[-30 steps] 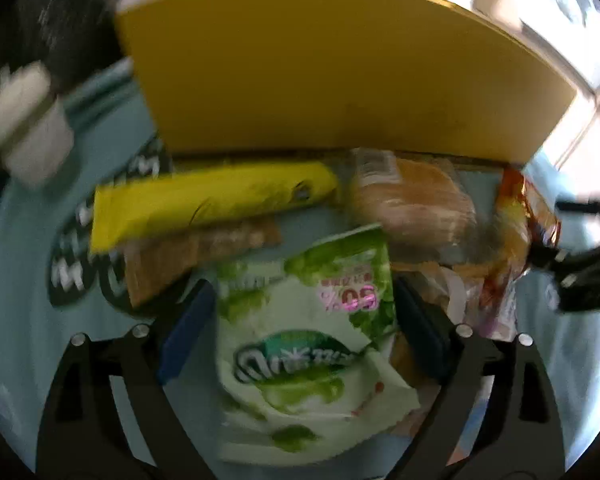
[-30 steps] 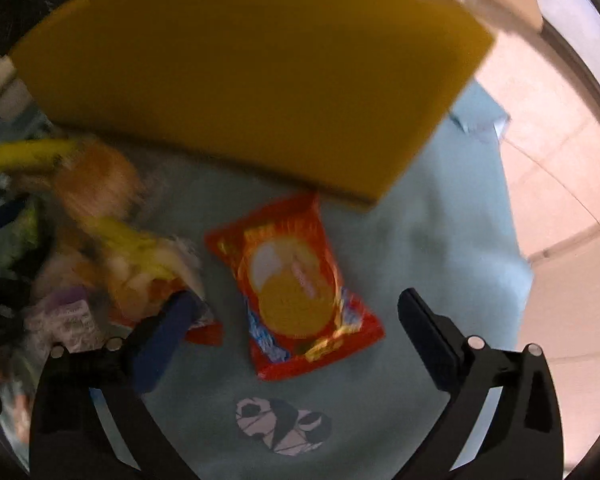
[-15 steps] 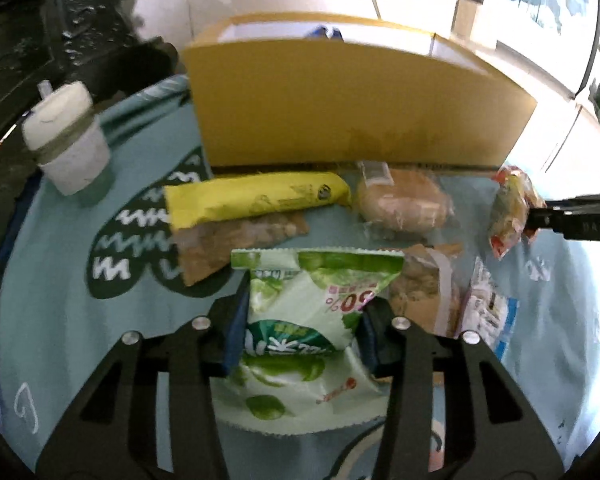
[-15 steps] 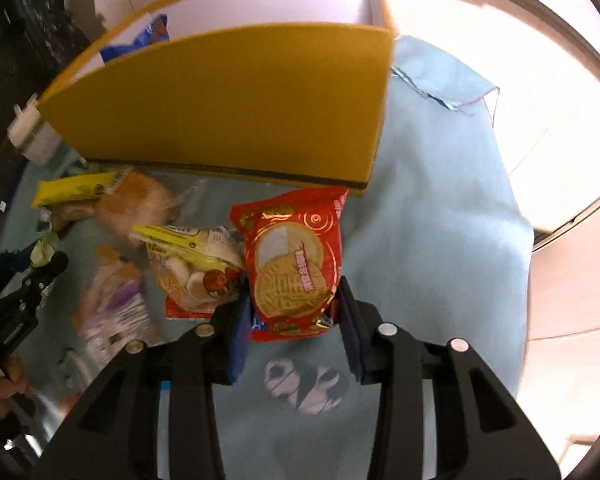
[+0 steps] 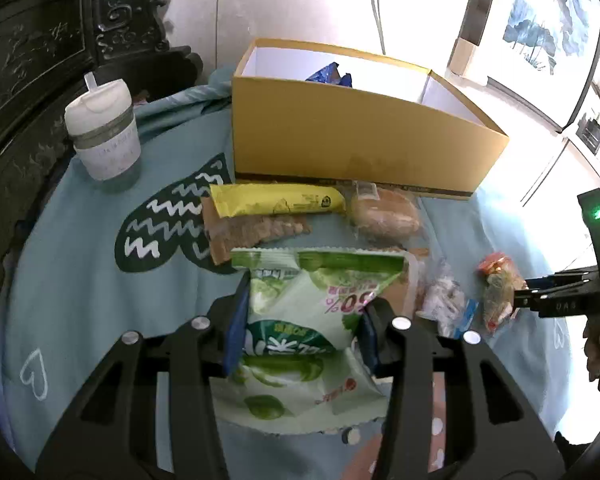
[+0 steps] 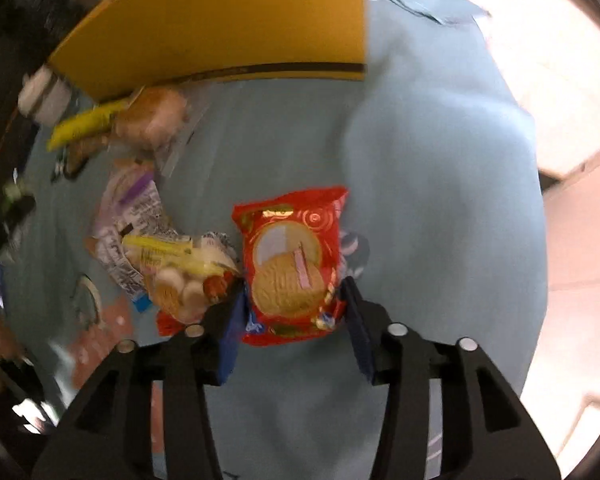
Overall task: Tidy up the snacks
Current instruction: 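Grasp the green pea snack bag with the left tool while the right tool grasps the red biscuit pack, then carry both packs over the yellow box and release them inside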
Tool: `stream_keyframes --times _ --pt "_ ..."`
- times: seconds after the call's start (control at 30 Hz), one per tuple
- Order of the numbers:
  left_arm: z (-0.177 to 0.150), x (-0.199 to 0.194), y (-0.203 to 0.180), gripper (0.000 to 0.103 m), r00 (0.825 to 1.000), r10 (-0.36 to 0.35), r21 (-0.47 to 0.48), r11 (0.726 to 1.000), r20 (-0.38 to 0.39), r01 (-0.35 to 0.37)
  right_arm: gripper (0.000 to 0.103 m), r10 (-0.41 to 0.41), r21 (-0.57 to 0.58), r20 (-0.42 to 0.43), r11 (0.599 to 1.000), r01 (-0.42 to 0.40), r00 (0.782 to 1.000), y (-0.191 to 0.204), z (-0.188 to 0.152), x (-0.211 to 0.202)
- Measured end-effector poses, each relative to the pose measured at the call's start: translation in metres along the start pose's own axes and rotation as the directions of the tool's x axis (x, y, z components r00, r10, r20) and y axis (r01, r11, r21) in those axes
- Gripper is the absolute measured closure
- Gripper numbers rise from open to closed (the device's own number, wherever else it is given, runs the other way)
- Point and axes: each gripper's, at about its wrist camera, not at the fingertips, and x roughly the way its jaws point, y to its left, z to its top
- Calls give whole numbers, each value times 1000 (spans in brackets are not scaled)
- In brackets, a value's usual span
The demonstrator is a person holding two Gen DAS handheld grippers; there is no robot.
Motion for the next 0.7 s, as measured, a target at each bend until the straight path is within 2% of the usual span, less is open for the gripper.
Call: stream_keyframes --times 0.03,0.1,0.27,0.4,0.63,0.7 --pt "-2 -2 -1 57 1000 -4 7 1000 0 4 52 19 40 14 999 -20 1000 -6 -2 -2" --pt "-4 -3 -1 57 1000 -4 11 1000 -4 4 52 -6 34 34 999 5 999 -8 -5 -5" --pt "-7 -7 -1 57 1000 -6 4 1000 -6 6 52 1 82 77 997 -8 997 -19 -1 -8" --pt "-6 -15 -3 57 1000 -13 14 1000 13 13 63 -37 50 129 998 31 991 -13 -5 -14" --pt "20 -51 -3 57 990 -58 -18 998 125 61 64 43 -53 262 998 -30 964 5 3 -76" --pt "27 -59 -4 57 986 -68 -26 997 151 73 63 78 -62 305 996 -62 949 11 6 -93"
